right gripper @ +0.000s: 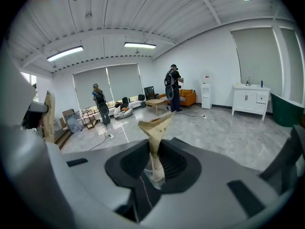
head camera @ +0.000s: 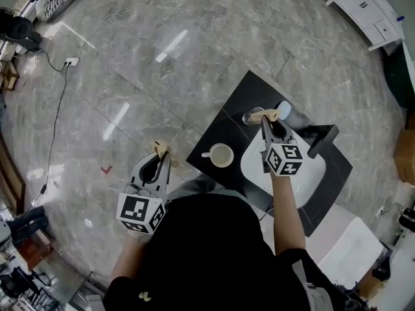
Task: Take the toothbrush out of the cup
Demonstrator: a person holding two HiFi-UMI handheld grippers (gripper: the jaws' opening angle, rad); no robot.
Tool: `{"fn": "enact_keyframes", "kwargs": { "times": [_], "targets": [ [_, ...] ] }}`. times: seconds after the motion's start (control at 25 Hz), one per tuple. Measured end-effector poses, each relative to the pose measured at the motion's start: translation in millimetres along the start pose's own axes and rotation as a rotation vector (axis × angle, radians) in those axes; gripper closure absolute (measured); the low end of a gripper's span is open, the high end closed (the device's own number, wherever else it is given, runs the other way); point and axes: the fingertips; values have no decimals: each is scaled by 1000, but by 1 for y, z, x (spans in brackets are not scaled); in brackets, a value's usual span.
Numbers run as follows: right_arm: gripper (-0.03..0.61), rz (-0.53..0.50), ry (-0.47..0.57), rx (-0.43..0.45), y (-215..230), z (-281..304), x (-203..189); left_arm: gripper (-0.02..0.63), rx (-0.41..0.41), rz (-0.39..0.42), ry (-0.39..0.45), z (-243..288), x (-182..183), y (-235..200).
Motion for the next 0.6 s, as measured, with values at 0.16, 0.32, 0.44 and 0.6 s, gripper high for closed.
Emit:
{"fn": "enact_keyframes", "kwargs": {
  "times": [0.16,0.32,0.44,0.6],
  "targets": [
    [503,-22,-4,1,-3,-4,2,574,-5,-7,7,1,-1,1],
    [503,-25,34,7,-6,-16,16,574,-17,-10,10,0,-3,7],
    [503,-27,60,7,-7,-27,28,574,-28,-5,13,1,-4,13],
    [503,-31,107,0,-11,-46,48,573,-50,10,22,3,1,18]
  ]
}}
Point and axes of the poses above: the fingertips, and each gripper's own axes: z forward along the fingers, y to its right, x out of its top
